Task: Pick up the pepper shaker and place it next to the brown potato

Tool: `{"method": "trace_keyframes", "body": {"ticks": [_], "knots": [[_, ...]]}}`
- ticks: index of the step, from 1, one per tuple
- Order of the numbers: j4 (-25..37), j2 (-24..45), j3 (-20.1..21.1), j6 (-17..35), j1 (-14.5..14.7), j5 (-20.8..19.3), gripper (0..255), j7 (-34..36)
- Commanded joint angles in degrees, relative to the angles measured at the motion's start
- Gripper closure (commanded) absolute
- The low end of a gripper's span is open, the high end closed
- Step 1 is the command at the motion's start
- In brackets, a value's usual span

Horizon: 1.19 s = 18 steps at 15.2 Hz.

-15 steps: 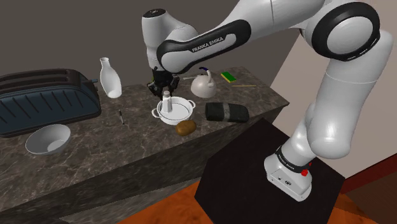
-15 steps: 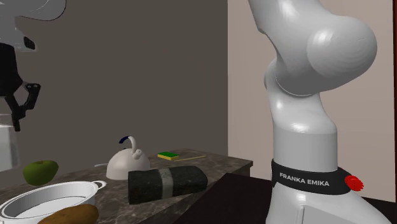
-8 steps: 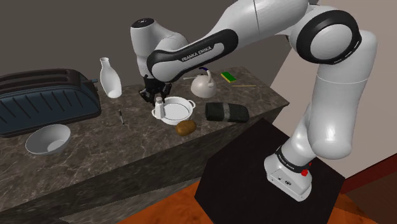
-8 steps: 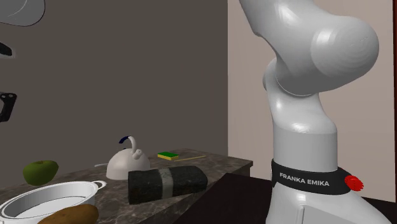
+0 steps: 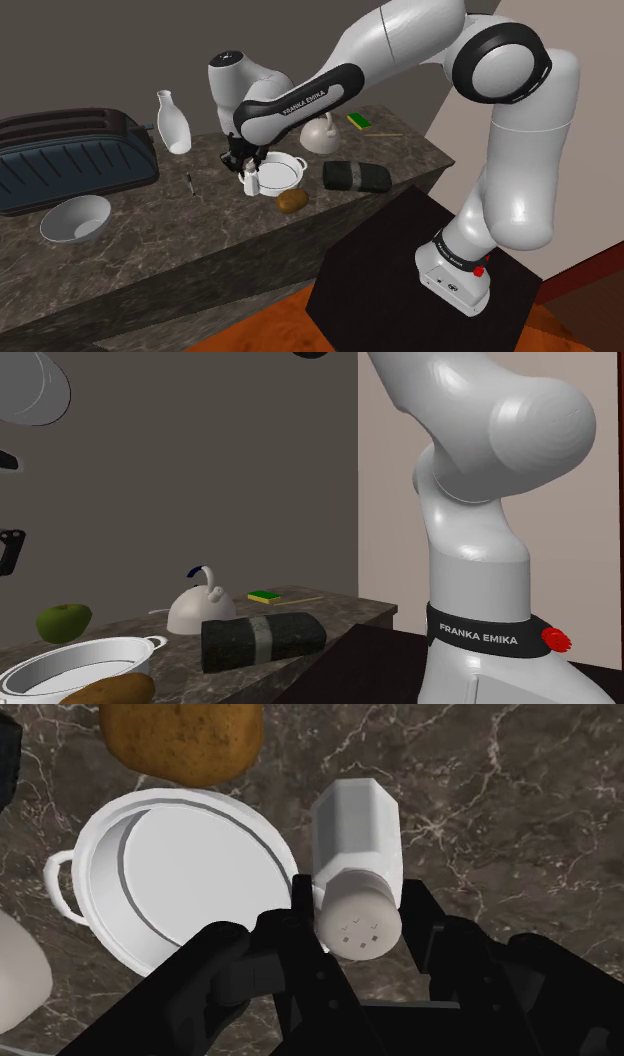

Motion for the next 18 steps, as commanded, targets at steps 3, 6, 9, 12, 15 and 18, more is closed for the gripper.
{"method": "trace_keyframes", "body": {"ticks": [3, 6, 9, 12, 15, 18], "knots": [[-0.9, 1.6, -0.2, 2.5, 0.2, -0.6, 255, 0.7], [-1.3, 2.9, -0.5, 4.2, 0.3, -1.0, 255, 1.1], [-1.6, 4.4, -0.7, 5.8, 0.5, -1.4, 255, 1.5], [-1.7, 5.9, -1.0, 7.4, 0.6, -1.9, 255, 1.9], [-1.7, 7.4, -1.3, 9.0, 0.8, -2.3, 255, 2.4], [-1.6, 9.1, -1.6, 10.5, 1.0, -2.8, 255, 2.8]]}}
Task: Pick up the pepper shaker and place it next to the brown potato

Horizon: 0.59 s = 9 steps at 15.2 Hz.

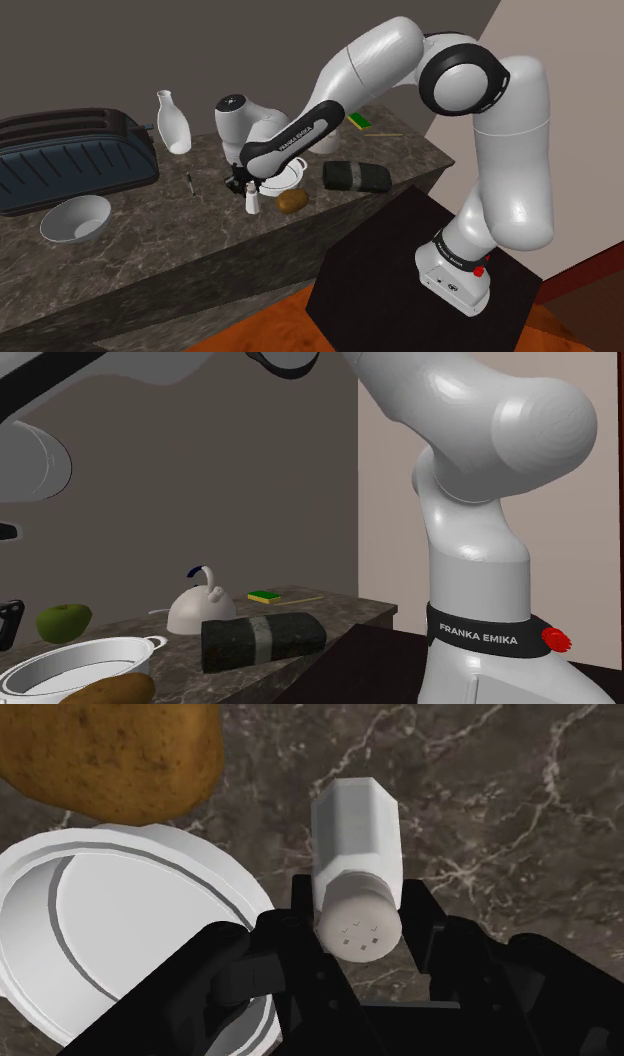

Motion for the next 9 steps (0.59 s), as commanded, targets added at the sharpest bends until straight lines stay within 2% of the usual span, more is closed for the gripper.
{"method": "trace_keyframes", "body": {"ticks": [1, 8, 9], "knots": [[0.1, 0.7, -0.1, 0.6, 0.1, -0.2, 255, 0.2], [0.1, 0.7, -0.1, 0.6, 0.1, -0.2, 255, 0.2], [0.1, 0.7, -0.1, 0.6, 0.1, -0.2, 0, 0.2]]}}
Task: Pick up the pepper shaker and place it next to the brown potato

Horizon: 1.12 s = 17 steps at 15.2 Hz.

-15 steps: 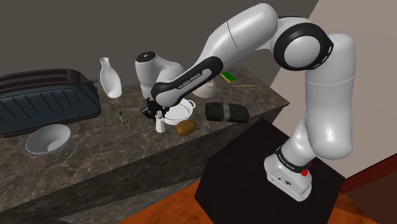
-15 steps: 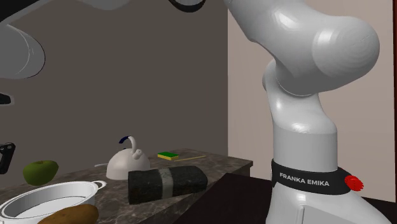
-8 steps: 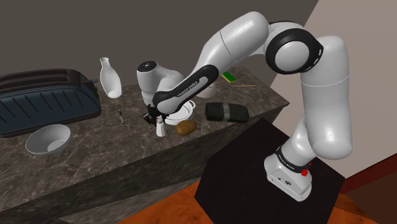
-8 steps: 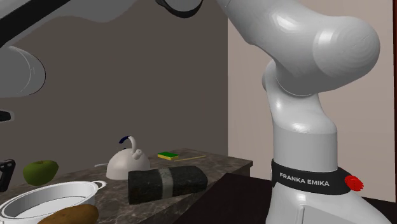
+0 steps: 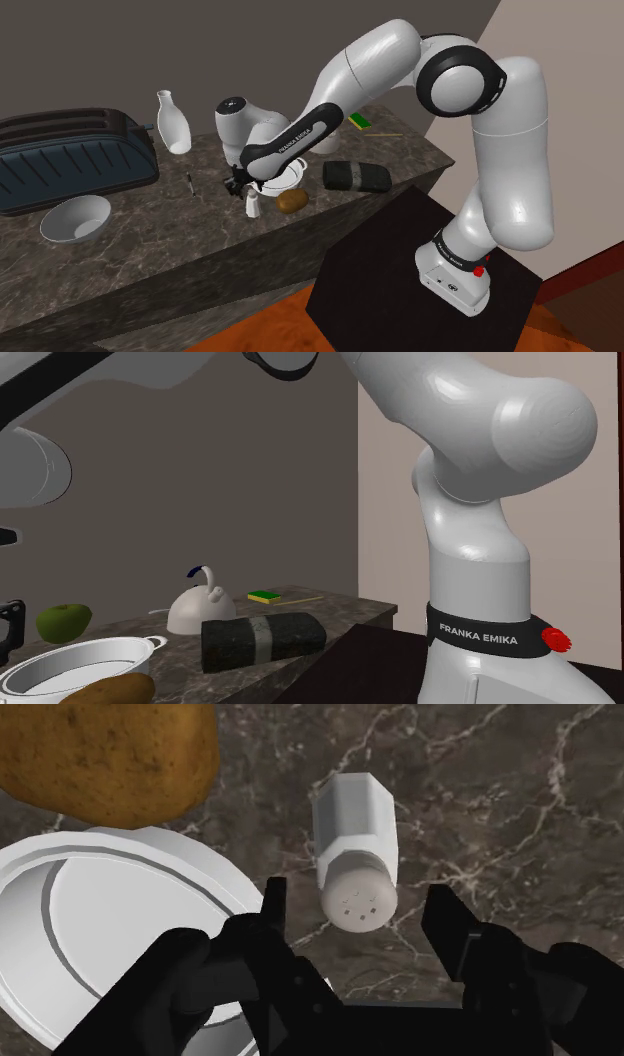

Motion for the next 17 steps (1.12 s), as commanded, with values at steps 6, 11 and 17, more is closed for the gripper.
{"method": "trace_keyframes", "body": {"ticks": [6, 11, 17], "knots": [[0.1, -1.3, 0.3, -1.3, 0.0, 0.4, 0, -0.2], [0.7, -4.5, 1.0, -5.2, -0.1, 1.4, 0, -0.8], [0.7, -4.5, 1.0, -5.2, -0.1, 1.4, 0, -0.8]]}}
